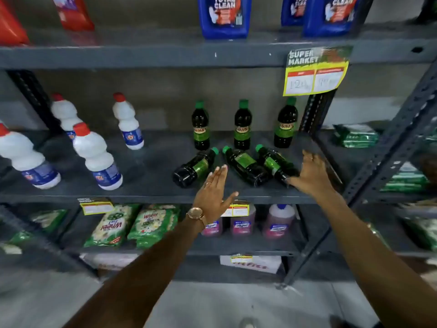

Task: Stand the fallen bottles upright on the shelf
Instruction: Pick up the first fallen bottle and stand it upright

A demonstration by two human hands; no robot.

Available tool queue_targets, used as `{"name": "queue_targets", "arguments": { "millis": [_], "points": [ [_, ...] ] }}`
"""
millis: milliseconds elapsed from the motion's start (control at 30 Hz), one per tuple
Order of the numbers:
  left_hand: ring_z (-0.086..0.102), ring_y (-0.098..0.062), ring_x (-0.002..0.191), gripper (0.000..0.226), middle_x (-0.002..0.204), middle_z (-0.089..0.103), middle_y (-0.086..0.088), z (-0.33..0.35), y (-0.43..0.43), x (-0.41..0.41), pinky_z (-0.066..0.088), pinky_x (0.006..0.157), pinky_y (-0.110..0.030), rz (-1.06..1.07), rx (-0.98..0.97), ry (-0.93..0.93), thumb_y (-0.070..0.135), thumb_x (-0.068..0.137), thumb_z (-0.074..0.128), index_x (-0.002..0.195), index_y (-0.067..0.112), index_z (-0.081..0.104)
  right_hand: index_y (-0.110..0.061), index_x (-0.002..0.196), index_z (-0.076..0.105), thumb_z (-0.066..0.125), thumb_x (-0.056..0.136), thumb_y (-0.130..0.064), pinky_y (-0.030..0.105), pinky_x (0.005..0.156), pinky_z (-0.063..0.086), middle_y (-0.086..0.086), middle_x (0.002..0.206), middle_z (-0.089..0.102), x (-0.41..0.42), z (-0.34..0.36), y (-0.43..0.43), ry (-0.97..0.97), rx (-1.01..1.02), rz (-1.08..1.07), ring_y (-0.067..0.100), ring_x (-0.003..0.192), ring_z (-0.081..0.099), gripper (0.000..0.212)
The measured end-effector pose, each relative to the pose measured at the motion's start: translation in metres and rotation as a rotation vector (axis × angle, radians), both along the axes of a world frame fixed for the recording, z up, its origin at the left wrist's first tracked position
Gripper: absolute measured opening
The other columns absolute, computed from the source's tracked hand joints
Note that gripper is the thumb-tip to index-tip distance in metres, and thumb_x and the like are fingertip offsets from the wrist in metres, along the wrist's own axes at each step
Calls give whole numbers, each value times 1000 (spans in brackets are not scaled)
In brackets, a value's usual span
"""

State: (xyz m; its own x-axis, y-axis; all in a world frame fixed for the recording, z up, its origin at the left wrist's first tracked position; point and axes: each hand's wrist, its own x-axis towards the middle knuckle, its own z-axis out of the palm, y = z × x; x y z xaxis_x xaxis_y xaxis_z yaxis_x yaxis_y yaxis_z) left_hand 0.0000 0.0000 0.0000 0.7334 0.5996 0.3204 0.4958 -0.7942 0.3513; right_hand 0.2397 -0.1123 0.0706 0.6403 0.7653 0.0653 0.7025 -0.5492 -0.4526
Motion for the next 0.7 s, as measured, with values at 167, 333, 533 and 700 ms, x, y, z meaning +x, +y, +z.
{"name": "queue_targets", "arguments": {
  "millis": [167,333,533,700],
  "points": [
    [15,-28,141,75,154,20,-15,-22,14,20,16,113,-42,143,-182,124,54,90,31,146,11,9,-3,127,41,85,64,-32,43,95,45,20,130,49,23,-16,31,148,-230,11,36,118,48,82],
    [28,-29,137,74,149,33,-15,-25,36,42,28,109,-41,175,-76,154,58,87,26,142,9,26,-9,101,51,85,61,-35,25,50,33,7,95,55,36,-17,67,218,-249,44,21,77,51,59],
    [43,-31,129,62,139,48,-15,-34,40,46,38,102,-42,216,71,119,48,88,32,134,9,44,-9,89,61,83,53,-38,25,59,40,10,92,64,53,-45,88,324,-64,-2,29,88,64,51],
    [48,-27,125,57,136,53,-12,-40,45,48,39,102,-39,226,119,132,44,88,35,132,10,46,-16,100,53,88,55,-32,25,68,47,2,94,64,56,-58,89,413,499,-88,18,86,63,60]
  ]
}}
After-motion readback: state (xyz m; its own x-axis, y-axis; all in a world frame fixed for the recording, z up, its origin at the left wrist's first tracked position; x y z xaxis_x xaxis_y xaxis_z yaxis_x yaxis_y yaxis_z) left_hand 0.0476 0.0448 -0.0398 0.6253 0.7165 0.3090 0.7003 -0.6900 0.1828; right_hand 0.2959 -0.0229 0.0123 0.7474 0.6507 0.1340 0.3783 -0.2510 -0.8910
